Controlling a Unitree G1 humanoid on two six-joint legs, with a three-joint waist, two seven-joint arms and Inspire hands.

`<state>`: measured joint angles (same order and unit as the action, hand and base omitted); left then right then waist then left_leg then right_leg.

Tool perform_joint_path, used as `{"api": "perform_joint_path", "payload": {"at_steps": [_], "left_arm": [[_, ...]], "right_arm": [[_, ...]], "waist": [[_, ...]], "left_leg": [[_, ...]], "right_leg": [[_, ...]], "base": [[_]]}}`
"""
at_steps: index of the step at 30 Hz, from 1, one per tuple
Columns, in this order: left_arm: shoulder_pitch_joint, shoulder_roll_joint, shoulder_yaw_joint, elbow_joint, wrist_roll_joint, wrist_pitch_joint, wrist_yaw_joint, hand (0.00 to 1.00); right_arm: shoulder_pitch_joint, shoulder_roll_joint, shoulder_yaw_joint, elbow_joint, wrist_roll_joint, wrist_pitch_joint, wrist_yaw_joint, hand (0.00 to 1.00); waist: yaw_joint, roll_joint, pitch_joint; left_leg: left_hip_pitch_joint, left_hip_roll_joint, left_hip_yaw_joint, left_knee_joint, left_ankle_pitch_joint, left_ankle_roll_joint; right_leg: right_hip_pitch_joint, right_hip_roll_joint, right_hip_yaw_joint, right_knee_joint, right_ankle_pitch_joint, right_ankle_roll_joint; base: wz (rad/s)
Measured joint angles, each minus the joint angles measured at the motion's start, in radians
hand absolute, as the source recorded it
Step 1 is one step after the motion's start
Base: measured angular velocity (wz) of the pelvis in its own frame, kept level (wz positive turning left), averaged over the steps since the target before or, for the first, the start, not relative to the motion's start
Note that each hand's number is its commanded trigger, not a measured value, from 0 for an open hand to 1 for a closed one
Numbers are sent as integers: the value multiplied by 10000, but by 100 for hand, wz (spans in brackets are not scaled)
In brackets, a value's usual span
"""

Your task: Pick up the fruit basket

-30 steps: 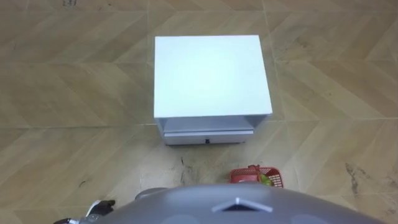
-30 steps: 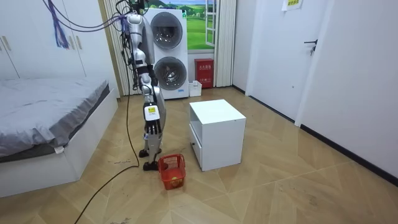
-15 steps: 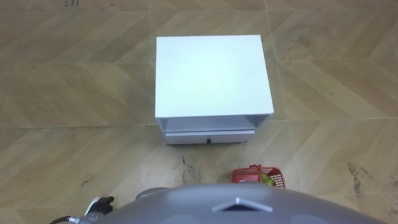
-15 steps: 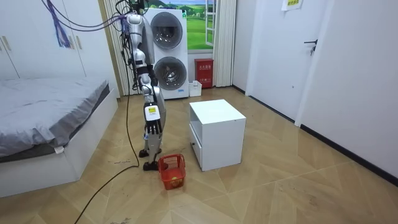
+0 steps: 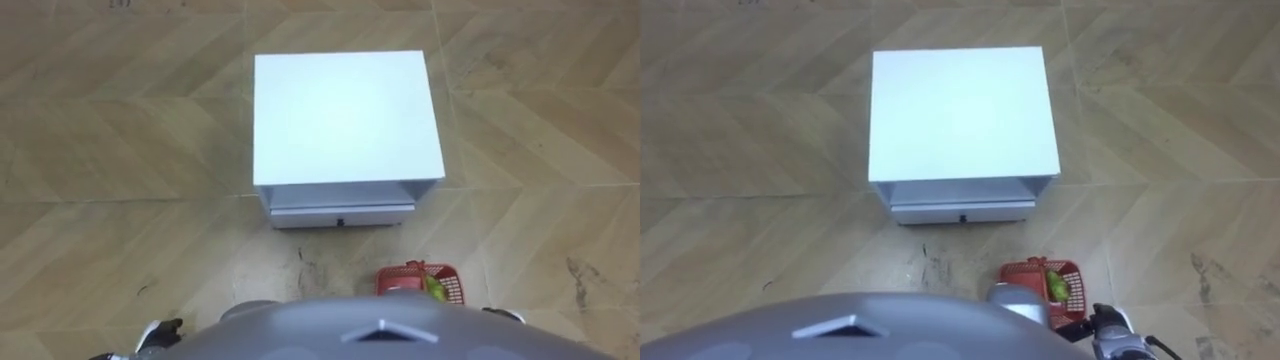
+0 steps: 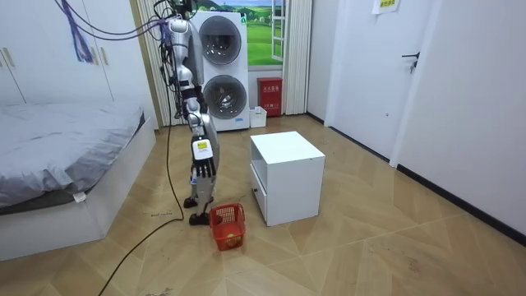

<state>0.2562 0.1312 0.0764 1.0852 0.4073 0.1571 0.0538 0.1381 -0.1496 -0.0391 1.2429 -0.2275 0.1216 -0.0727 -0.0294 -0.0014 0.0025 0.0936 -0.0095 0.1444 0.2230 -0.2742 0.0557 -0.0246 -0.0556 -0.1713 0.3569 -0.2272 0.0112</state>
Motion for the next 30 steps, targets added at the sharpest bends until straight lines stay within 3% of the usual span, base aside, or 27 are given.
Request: {"api": "perform_joint_path", "payload": {"at_steps": [5, 7, 8, 9, 10, 11, 12, 13, 14, 16, 17, 18, 19, 20, 21, 22, 23, 24, 25, 27, 30], "left_arm": [[-234, 34, 25, 108, -28, -210, -104, 0], [-319, 93, 117, 272, -25, -378, -184, 0], [-407, 121, 321, 363, -36, -546, -195, 0], [-561, 202, 490, 452, -24, -638, -199, 0], [-583, 268, 499, 455, -22, -726, -196, 0], [-607, 392, 502, 452, -23, -868, -202, 0], [-593, 451, 495, 449, -25, -920, -208, 0], [-645, 457, 477, 448, -34, -909, -207, 0], [-587, 484, 472, 455, -60, -855, -204, 0], [-645, 540, 473, 476, -128, -788, -205, 0], [-794, 539, 453, 481, -259, -787, -201, 0], [-1007, 558, 354, 613, -314, -794, -177, 0], [-1217, 563, 333, 777, -446, -803, -174, 0], [-1607, 559, 295, 1013, -588, -834, -177, 0], [-1861, 567, 278, 1202, -739, -1004, -164, 0], [-1949, 568, 242, 1243, -825, -1078, -153, 0], [-2170, 579, 162, 1336, -1006, -1196, -102, 0], [-2319, 616, 7, 1546, -1271, -1283, 40, 0], [-2381, 639, -52, 1639, -1423, -1328, 92, 0], [-2645, 731, -275, 2007, -1954, -1339, 252, 0], [-2631, 982, -727, 2169, -2674, -1402, 335, 0]], "right_arm": [[-44, -38, -250, -140, 13, 18, 31, 0], [-137, -79, -267, -558, -4, 47, 29, 0], [-294, -103, -294, -911, -46, 54, 23, 0], [-194, -87, -353, -1258, -12, 42, 22, 0], [-121, -88, -382, -1303, -9, 39, 22, 0], [-97, -96, -573, -1220, 60, 72, 17, 0], [-165, -175, -614, -1193, 353, 55, -17, 0], [-259, -223, -591, -1197, 575, 18, -50, 0], [-510, -252, -547, -1213, 1041, -103, -138, 0], [-903, -224, -382, -1339, 1360, -399, -172, 0], [-1204, -223, -246, -1493, 1519, -516, -187, 0], [-1661, -205, -78, -1476, 1641, -644, -209, 0], [-1921, -198, 3, -1457, 1679, -704, -226, 0], [-2237, -194, 92, -1438, 1742, -804, -277, 0], [-2433, -169, 164, -1500, 1929, -799, -375, 0], [-2466, -159, 177, -1552, 1999, -791, -447, 0], [-2550, -124, 171, -1610, 2080, -788, -661, 0], [-2671, -98, 168, -1728, 2212, -776, -863, 0], [-2738, -82, 164, -1820, 2244, -776, -937, 0], [-2941, -93, 143, -2059, 2586, -830, -1316, 0], [-3007, -83, 150, -2623, 2774, -923, -1694, 0]], "waist": [[22, -15, 7], [58, 1, -2], [-9, 60, 8], [-76, 92, 45], [-92, -35, 58], [-20, -148, 42], [180, -317, -11], [327, -362, -8], [538, -454, -20], [603, -624, -1], [626, -729, -26], [672, -723, 45], [659, -670, 98], [631, -598, 123], [638, -584, 41], [638, -564, 4], [648, -581, -3], [688, -606, 23], [669, -629, 45], [631, -714, 101], [605, -806, 163]], "left_leg": [[-529, -218, 253, 540, -64, 171], [-981, -345, 490, 658, -57, 362], [-1386, -238, 724, 751, 11, 475], [-1566, -195, 1091, 885, 67, 575], [-1586, -220, 1295, 886, 86, 611], [-1624, -277, 1633, 889, 104, 661], [-1757, -295, 1874, 899, 148, 710], [-1839, -283, 1927, 955, 169, 715], [-2134, -197, 2087, 1190, 167, 719], [-2846, -71, 2066, 1831, 158, 734], [-3550, 104, 1984, 2524, 130, 769], [-4340, 332, 1836, 3340, 78, 759], [-4776, 421, 1598, 3769, 78, 758], [-5545, 554, 1180, 4403, 87, 738], [-6108, 552, 864, 4706, 112, 639], [-6349, 564, 748, 4819, 75, 559], [-6883, 592, 608, 5235, 29, 483], [-7486, 661, 558, 5903, -200, 472], [-7785, 681, 537, 6307, -356, 468], [-8693, 634, 476, 7861, -948, 596], [-9521, 490, 516, 9626, -1706, 885]], "right_leg": [[-868, -300, 73, 926, -124, 51], [-1252, -337, 304, 912, -45, 133], [-1522, -375, 331, 934, 68, 182], [-1775, -646, 216, 1876, -71, 169], [-1849, -805, 165, 2670, -246, 221], [-1858, -1153, 134, 4309, -417, 273], [-1742, -1416, 171, 5620, -383, 284], [-1594, -1494, 195, 5968, -331, 285], [-1252, -1648, 272, 6186, -97, 287], [-645, -1901, 212, 5600, 247, 285], [-257, -2011, 117, 4656, 380, 322], [-138, -2000, 58, 3802, 79, 704], [-118, -1810, 83, 3514, -288, 831], [-258, -1589, 75, 3233, -880, 818], [-506, -1433, 52, 3174, -1372, 814], [-625, -1391, 63, 3193, -1618, 863], [-852, -1365, 72, 3409, -2224, 934], [-1298, -1407, 74, 4072, -2841, 907], [-1598, -1488, 65, 4535, -3153, 908], [-2670, -1886, 149, 6857, -4028, 872], [-3944, -2372, 664, 10042, -4125, 879]], "base": [[-8], [-32], [0], [24], [55], [45], [25], [-19], [-25], [-6], [-4], [-5], [0], [18], [20], [24], [17], [11], [3], [4], [14]]}}
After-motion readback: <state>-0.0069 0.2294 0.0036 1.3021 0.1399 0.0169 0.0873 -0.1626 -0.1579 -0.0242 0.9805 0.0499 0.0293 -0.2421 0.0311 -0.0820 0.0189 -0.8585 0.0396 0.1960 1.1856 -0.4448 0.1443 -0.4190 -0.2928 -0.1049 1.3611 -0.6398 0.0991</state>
